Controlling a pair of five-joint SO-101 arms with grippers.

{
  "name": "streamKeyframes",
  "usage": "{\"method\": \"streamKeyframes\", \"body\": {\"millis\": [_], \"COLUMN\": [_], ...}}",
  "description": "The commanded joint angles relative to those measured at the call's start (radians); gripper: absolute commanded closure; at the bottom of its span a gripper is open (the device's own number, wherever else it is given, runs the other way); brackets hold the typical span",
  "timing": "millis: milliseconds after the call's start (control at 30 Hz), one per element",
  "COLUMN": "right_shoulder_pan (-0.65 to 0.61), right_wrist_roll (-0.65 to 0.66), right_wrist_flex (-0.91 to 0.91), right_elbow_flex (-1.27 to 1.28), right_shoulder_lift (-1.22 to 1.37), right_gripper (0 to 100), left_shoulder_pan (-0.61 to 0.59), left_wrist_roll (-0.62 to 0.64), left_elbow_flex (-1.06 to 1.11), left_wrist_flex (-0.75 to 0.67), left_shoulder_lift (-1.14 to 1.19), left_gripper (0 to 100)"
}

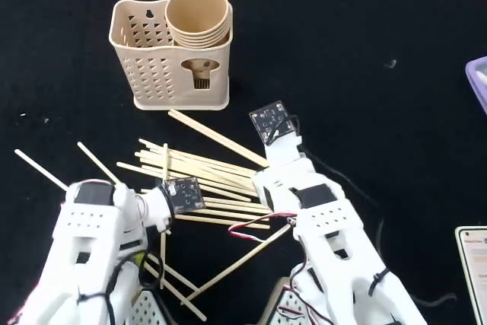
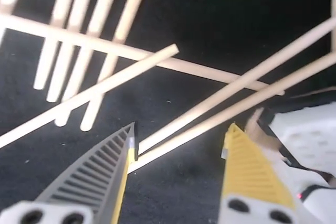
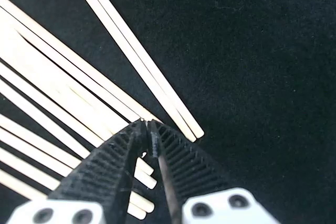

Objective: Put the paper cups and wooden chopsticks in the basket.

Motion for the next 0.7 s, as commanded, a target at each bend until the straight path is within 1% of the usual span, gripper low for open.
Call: {"method": "streamKeyframes", "body": {"millis": [0, 133, 200, 267, 467, 567, 667], "right_shoulder_pan": [0.015, 0.015, 0.015, 0.015, 0.017, 0.017, 0.017], "right_wrist_roll": [-0.002, -0.002, -0.002, -0.002, -0.002, -0.002, -0.002], "right_wrist_flex": [-0.023, -0.023, -0.023, -0.023, -0.023, -0.023, -0.023], "right_elbow_flex": [-0.004, -0.004, -0.004, -0.004, -0.004, -0.004, -0.004], "right_shoulder_lift": [-0.033, -0.033, -0.033, -0.033, -0.033, -0.033, -0.033], "right_gripper": [98.3, 98.3, 98.3, 98.3, 98.3, 98.3, 98.3], "left_shoulder_pan": [0.012, 0.013, 0.01, 0.005, 0.01, 0.001, 0.002], "left_wrist_roll": [-0.015, -0.015, -0.009, -0.005, 0.072, 0.109, 0.129], "left_elbow_flex": [-0.07, -0.104, -0.099, -0.079, 0.007, 0.01, -0.012], "left_wrist_flex": [0.015, 0.009, -0.04, -0.094, -0.253, -0.293, -0.293], "left_shoulder_lift": [0.186, 0.322, 0.362, 0.376, 0.374, 0.374, 0.374], "left_gripper": [72, 72, 73, 73, 73, 73, 73]}}
